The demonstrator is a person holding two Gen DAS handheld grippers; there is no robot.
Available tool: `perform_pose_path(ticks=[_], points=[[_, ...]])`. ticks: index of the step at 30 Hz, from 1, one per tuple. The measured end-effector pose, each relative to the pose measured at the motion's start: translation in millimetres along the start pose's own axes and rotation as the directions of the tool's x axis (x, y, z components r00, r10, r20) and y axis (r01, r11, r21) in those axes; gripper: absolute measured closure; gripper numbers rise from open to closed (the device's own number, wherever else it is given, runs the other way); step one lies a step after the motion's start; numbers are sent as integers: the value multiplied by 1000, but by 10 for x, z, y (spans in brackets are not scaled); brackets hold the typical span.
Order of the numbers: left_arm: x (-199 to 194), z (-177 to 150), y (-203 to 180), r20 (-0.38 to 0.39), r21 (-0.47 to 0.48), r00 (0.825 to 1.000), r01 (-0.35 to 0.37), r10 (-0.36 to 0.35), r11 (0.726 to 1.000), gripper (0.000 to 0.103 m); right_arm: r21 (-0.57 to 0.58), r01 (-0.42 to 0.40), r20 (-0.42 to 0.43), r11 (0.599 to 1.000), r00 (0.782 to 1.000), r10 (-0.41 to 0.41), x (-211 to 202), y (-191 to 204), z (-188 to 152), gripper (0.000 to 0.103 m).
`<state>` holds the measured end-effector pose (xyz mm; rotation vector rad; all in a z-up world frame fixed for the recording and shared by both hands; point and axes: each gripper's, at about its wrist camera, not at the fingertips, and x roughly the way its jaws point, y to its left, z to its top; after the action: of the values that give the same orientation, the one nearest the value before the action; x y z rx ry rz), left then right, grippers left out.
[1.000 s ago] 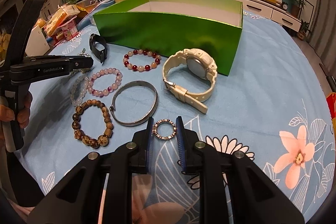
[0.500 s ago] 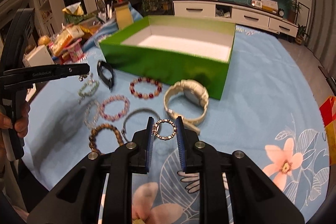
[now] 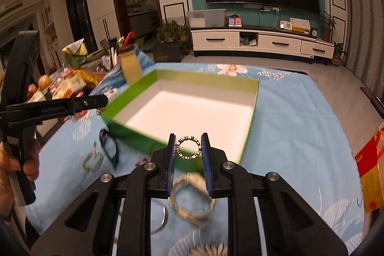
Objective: Organize jewelry
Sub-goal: 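Carry the silver ring into the green box and open the right gripper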
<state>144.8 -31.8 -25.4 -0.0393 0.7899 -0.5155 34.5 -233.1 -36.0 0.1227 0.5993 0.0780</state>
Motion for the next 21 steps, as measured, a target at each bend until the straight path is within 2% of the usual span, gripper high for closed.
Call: perform_pose_path(ticks=[4,11,12,13,15,21], points=[[282,165,-64,-32,8,999,-21,21,1000,82,1,12,-12,1000,1000,-11,238,-30,123,82],[693,196,-87,-111,-6,992,-56,55,998,82,51,33,-92,998,995,-28,650,-167,156,81],[716,201,-80,-114,-14,992,-58,56,998,77,75,41,-99,996,994,-34,677,-207,154,77],[721,207,-62,-113,-19,992,-59,57,998,63,95,48,-98,994,994,-38,674,-239,151,70],[675,213,-38,-95,-27,994,-60,57,998,47,126,52,-85,991,995,-41,626,-286,133,65],[342,153,116,-48,-37,995,-87,85,996,34,178,60,-60,982,997,-50,307,-448,33,63]])
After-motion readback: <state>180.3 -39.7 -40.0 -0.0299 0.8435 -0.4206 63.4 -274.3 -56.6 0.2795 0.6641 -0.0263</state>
